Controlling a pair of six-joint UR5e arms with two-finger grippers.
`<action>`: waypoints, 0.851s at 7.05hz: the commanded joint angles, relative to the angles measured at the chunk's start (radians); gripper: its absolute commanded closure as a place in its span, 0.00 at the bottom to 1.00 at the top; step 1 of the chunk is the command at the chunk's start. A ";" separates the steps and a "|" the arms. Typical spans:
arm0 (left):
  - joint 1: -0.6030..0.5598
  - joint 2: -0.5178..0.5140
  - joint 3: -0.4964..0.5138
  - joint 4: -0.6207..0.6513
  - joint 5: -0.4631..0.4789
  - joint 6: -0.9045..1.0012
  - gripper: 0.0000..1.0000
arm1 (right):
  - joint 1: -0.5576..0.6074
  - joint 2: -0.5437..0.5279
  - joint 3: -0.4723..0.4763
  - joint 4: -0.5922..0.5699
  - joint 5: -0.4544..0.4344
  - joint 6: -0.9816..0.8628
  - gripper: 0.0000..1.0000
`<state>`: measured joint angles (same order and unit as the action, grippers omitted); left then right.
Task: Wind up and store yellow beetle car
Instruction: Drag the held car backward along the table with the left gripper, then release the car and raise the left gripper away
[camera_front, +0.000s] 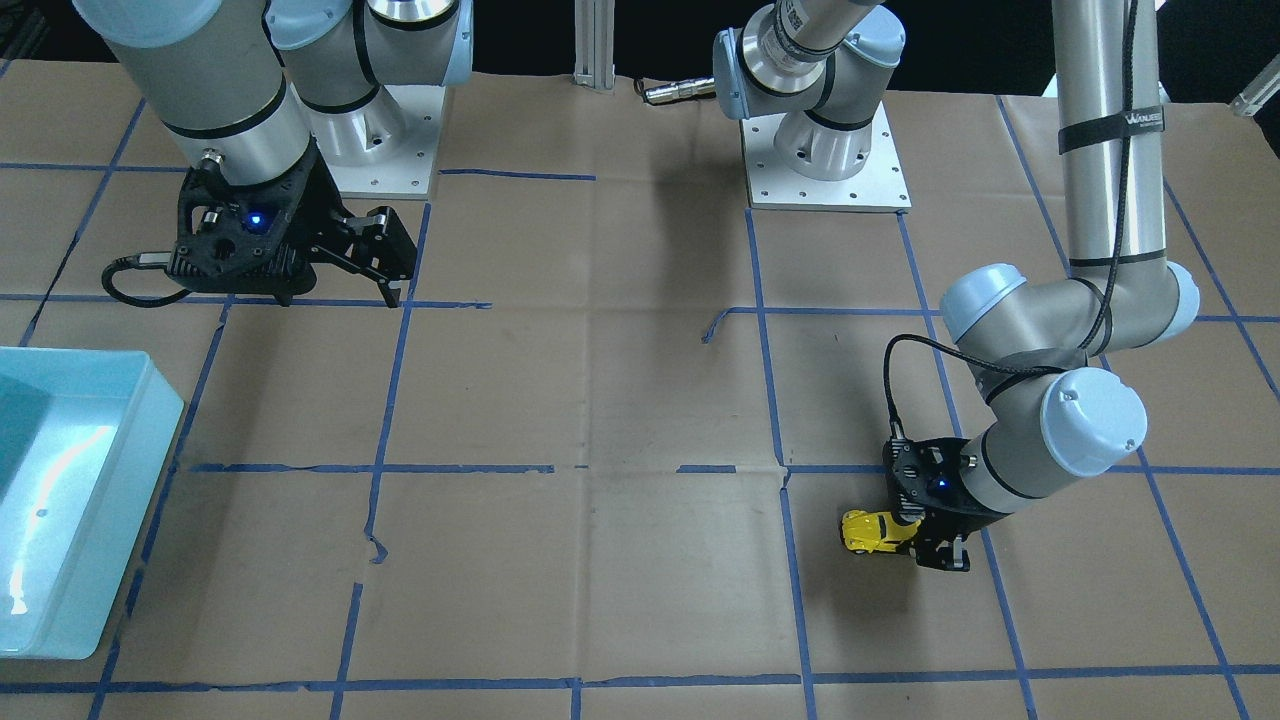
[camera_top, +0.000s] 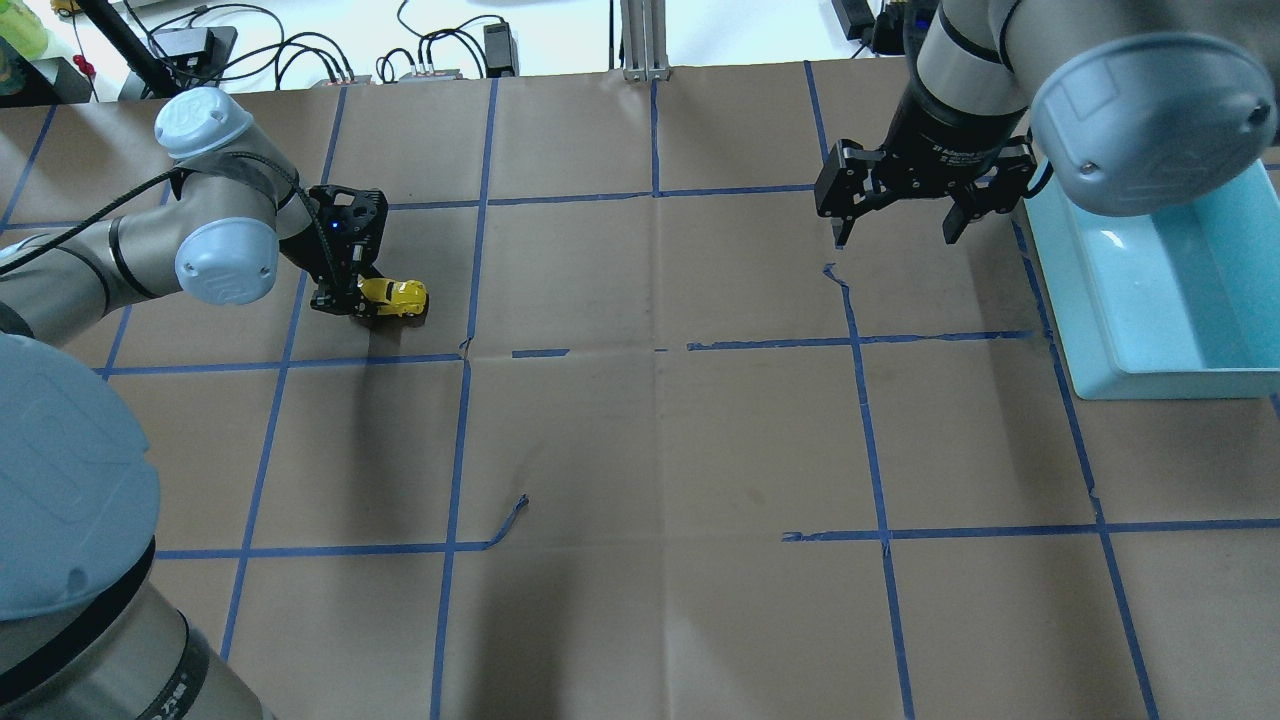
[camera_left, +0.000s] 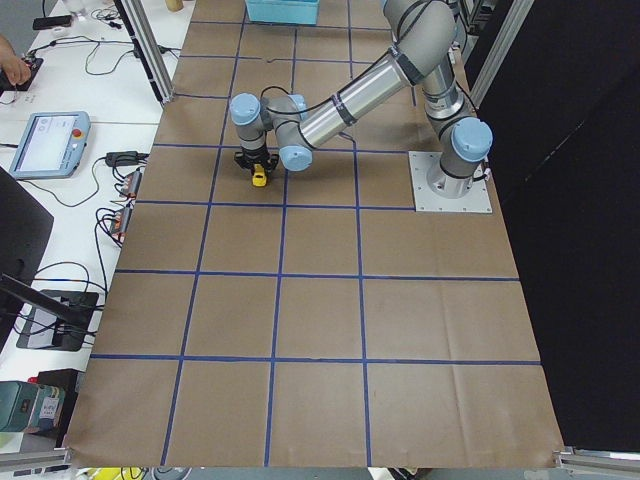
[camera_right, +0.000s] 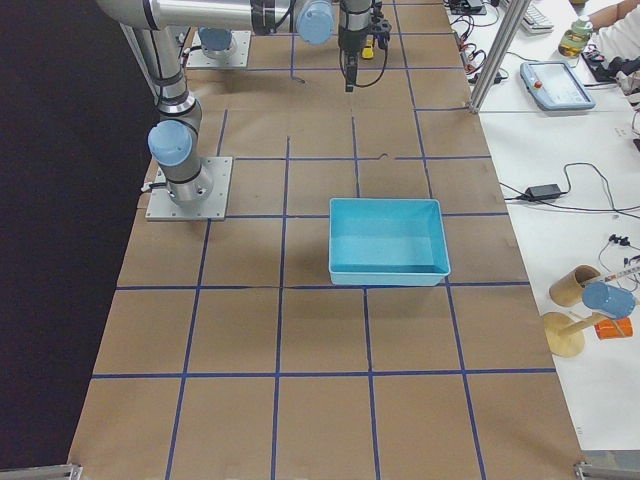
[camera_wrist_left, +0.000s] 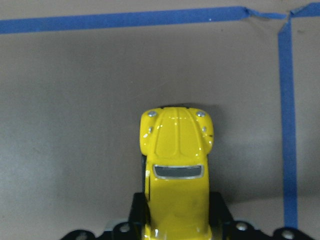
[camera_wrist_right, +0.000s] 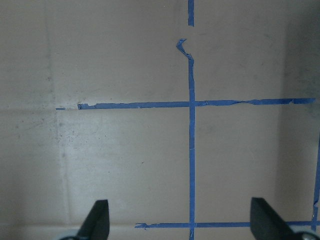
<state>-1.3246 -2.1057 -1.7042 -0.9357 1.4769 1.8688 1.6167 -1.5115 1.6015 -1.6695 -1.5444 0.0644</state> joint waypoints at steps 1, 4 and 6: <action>0.002 0.001 0.001 0.000 0.002 0.004 0.97 | 0.000 0.002 -0.002 -0.004 -0.005 -0.008 0.00; -0.008 0.025 0.006 -0.018 0.003 -0.026 0.01 | 0.002 0.002 0.000 -0.018 -0.010 -0.011 0.00; -0.060 0.143 0.015 -0.161 -0.009 -0.202 0.01 | 0.002 0.002 0.005 -0.030 -0.010 -0.011 0.00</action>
<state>-1.3488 -2.0400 -1.6938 -0.9956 1.4720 1.7799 1.6183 -1.5095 1.6052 -1.6943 -1.5544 0.0538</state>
